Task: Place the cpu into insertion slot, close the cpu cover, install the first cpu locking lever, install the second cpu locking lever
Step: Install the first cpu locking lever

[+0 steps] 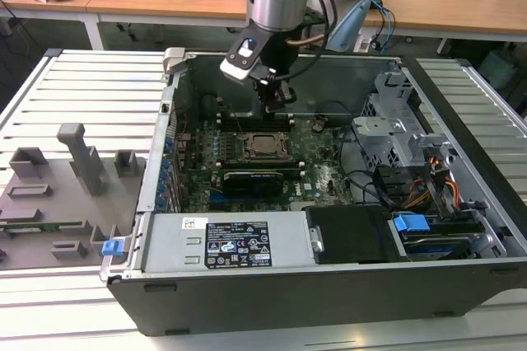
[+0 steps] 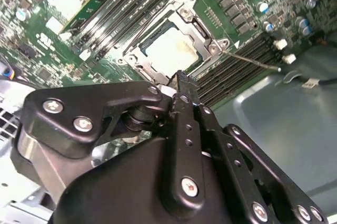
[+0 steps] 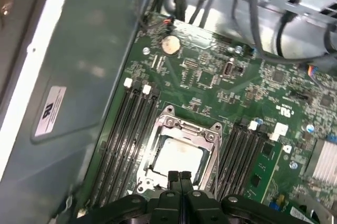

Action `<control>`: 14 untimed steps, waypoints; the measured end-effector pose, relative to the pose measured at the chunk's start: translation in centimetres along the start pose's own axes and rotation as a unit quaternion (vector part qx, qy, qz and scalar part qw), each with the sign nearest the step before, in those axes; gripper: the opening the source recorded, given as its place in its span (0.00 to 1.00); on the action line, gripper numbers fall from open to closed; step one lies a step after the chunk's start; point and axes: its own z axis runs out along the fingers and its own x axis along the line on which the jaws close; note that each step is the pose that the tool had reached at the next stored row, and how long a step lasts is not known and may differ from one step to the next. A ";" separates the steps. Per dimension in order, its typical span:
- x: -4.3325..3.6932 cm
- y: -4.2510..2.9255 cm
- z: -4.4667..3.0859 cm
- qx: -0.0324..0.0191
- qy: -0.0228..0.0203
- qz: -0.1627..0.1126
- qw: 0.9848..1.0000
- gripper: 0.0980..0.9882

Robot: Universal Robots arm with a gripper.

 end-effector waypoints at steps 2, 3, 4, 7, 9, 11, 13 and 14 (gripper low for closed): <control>0.00 0.00 0.03 0.000 0.000 -0.022 1.000 0.01; 0.00 0.00 0.04 0.001 0.001 -0.043 0.999 0.01; 0.00 0.00 0.04 0.001 0.001 -0.051 0.999 0.01; 0.00 -0.01 0.05 0.001 0.001 -0.074 0.997 0.01; 0.00 -0.01 0.05 0.002 0.002 -0.094 0.996 0.01; 0.00 -0.01 0.06 0.002 0.002 -0.112 0.994 0.01; 0.01 -0.01 0.06 0.002 0.002 -0.125 0.992 0.01; 0.00 -0.01 0.06 0.002 0.002 -0.128 0.992 0.01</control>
